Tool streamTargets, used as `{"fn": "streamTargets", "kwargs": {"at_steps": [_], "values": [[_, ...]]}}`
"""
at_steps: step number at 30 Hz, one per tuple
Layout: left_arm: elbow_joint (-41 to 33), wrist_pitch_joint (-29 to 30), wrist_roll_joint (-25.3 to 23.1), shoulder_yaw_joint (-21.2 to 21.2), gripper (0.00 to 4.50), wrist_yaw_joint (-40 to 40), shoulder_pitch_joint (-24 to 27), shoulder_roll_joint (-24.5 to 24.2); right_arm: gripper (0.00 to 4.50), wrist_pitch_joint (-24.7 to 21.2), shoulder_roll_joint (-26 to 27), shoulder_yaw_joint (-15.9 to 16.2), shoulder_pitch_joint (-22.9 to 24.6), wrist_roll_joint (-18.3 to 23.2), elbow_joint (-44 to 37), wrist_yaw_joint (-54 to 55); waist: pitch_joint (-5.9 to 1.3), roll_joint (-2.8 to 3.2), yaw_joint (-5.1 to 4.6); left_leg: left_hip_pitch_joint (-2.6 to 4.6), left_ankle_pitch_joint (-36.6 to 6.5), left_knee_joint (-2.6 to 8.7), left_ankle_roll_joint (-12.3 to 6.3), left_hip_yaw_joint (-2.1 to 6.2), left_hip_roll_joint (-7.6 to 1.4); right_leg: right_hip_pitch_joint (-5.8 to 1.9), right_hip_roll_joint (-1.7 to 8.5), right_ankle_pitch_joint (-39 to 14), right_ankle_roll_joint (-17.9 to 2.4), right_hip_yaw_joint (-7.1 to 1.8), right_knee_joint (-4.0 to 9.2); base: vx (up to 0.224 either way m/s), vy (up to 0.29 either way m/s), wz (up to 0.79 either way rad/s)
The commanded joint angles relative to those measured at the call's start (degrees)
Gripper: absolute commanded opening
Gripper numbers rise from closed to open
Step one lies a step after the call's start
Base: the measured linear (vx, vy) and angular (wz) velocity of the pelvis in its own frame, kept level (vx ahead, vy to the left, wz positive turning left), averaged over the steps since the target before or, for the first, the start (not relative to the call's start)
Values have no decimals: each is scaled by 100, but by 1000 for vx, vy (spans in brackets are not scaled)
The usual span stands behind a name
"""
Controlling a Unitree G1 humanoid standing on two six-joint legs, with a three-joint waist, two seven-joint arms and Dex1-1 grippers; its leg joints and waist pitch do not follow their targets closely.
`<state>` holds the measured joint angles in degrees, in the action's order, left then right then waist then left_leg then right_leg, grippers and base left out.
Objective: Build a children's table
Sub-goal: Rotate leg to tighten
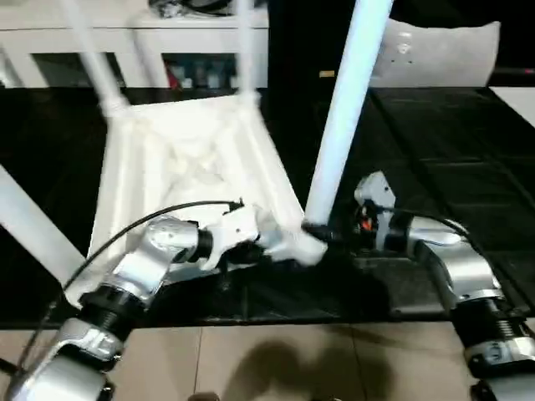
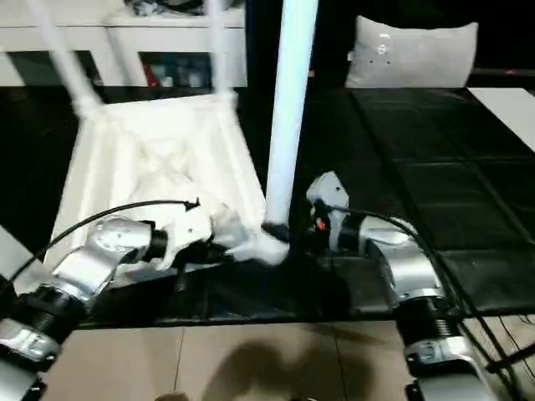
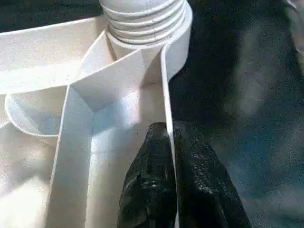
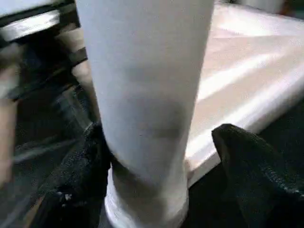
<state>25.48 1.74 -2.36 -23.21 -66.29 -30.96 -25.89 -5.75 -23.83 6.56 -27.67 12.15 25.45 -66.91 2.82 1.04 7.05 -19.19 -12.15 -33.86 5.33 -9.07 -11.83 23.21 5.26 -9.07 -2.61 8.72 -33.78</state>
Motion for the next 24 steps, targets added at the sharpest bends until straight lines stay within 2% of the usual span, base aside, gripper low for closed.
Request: {"fn": "streamTargets", "kwargs": {"at_steps": [1,3,4,6,10,14,15,22,24], "values": [[-135,-258,-161,-359,0,-510,80,-105,332,35,-163,-13,-76,133,7,-398,-412,-1,-7,-63,-661,347,-515,-17,-173,-391,371,-1366,-855,-389,351,0,0,0],[-183,-337,-141,-405,0,-698,84,-180,321,-44,-231,58,-106,227,8,-711,-406,-8,3,-62,-716,352,-475,-18,-170,-397,375,-1513,-829,-384,368,0,0,0],[-215,-452,-113,-471,0,-991,66,-279,312,-285,-338,221,-140,400,-40,-1295,-407,-17,14,-60,-736,350,-482,-20,-167,-402,375,-1588,-809,-384,378,0,0,0],[-203,-492,-113,-501,0,-1102,47,-316,287,-350,-388,319,-136,433,-83,-1525,-398,-17,26,-66,-757,348,-521,-22,-172,-396,370,-1650,-805,-389,385,0,0,0],[-188,-529,-92,-590,0,-1349,-5,-418,254,-464,-388,496,-146,450,-107,-1888,-406,-35,84,-55,-682,347,-432,-23,-168,-384,378,-1797,-748,-390,384,0,0,0],[-166,-573,-69,-581,0,-1420,-25,-424,231,-500,-308,554,-158,472,-104,-1979,-410,-19,100,-48,-683,353,-378,-17,-182,-375,374,-1761,-759,-390,378,0,0,0],[-165,-573,-69,-580,0,-1421,-25,-423,211,-500,-307,555,-159,473,-103,-1980,-415,-1,105,-47,-689,347,-369,-16,-180,-374,374,-1735,-772,-390,370,0,0,0],[-111,-562,-67,-520,0,-1449,-23,-380,193,-625,-232,622,-137,533,-78,-2109,-417,-36,102,-62,-629,343,-363,-24,-167,-387,368,-1686,-754,-389,369,0,0,0],[-146,-429,11,-456,0,-1412,7,-348,193,-696,-222,611,-97,570,-145,-2100,-417,-26,104,-59,-622,343,-359,-23,-168,-383,369,-1709,-748,-389,366,0,0,0]]}}
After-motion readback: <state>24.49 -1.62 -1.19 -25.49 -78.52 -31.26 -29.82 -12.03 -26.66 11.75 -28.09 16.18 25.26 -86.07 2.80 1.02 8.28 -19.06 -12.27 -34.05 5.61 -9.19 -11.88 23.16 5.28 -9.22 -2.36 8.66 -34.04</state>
